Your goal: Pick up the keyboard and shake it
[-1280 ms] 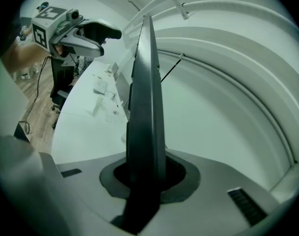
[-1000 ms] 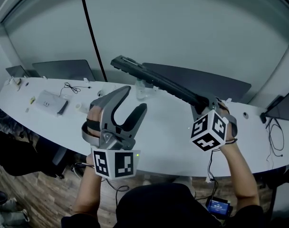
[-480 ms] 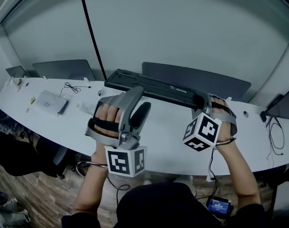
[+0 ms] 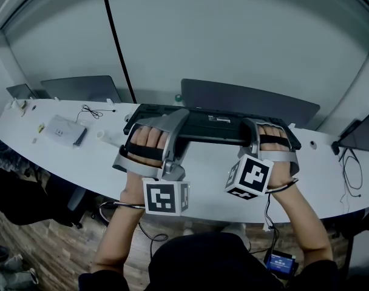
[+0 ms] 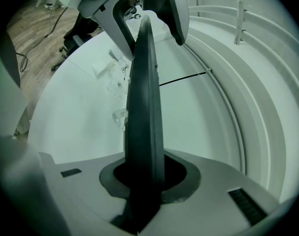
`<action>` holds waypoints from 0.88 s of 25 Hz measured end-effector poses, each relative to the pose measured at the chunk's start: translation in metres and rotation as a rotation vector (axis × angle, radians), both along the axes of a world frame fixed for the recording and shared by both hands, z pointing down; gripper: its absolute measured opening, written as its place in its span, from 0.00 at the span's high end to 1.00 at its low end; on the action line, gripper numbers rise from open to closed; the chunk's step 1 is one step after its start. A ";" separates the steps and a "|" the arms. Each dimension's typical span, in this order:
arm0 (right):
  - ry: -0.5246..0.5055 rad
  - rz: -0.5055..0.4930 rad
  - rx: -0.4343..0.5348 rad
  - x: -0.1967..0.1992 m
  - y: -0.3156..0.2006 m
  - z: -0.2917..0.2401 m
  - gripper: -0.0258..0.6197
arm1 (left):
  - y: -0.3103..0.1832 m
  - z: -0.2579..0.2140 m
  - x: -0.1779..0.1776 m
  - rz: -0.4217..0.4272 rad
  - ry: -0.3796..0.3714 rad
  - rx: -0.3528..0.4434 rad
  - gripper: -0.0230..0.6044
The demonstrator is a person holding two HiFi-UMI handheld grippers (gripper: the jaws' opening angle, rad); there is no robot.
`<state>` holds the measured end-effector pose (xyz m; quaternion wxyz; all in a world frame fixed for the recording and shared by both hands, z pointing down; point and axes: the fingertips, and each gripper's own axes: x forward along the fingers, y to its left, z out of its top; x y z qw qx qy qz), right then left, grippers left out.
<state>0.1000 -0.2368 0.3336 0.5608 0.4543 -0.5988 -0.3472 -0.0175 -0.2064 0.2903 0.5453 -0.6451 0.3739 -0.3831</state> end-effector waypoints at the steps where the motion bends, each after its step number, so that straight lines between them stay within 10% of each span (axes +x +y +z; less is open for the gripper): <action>1: 0.007 -0.007 0.003 -0.003 0.001 -0.001 0.82 | -0.001 0.003 0.000 -0.003 -0.010 -0.008 0.50; 22: 0.100 -0.048 0.037 -0.034 0.018 0.004 0.82 | -0.005 0.050 0.016 -0.052 -0.079 -0.140 0.50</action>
